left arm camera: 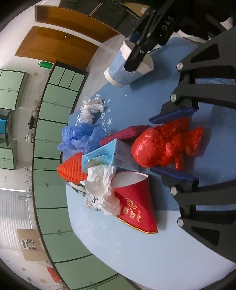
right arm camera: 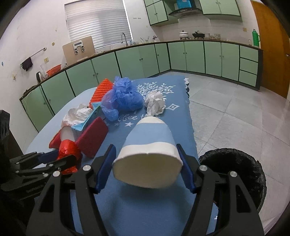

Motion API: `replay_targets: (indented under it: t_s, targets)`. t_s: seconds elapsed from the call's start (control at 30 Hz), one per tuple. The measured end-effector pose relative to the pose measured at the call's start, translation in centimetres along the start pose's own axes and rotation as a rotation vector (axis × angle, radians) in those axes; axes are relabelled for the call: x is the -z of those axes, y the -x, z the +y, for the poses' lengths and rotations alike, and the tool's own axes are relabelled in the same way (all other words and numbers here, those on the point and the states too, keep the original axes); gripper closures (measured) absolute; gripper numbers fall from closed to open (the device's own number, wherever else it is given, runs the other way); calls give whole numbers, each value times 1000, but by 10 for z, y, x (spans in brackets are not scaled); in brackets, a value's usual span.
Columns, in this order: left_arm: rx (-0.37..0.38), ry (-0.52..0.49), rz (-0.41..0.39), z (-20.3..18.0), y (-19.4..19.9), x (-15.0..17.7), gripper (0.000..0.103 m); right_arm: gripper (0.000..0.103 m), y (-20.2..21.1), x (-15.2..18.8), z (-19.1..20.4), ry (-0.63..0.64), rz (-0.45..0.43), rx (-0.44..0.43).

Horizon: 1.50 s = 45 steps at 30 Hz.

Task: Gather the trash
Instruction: 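Carry the red bag and white-blue cup to the bin and release both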

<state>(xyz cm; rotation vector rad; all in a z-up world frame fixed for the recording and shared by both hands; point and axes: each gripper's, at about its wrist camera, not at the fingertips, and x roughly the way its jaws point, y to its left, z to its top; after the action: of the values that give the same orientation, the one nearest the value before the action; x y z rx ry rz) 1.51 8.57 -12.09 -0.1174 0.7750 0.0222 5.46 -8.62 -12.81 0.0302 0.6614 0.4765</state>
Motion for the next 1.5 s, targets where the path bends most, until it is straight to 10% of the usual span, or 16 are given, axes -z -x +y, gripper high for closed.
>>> replay_targets:
  t_s: [0.83,1.5]
  targets:
    - [40,-65,-145,-30,42,-38,72,36,53,-27,0,8,-133,14]
    - [250,-215,-168,-138,-1,-82,71,34,94,-27,-107,-95,-202,288]
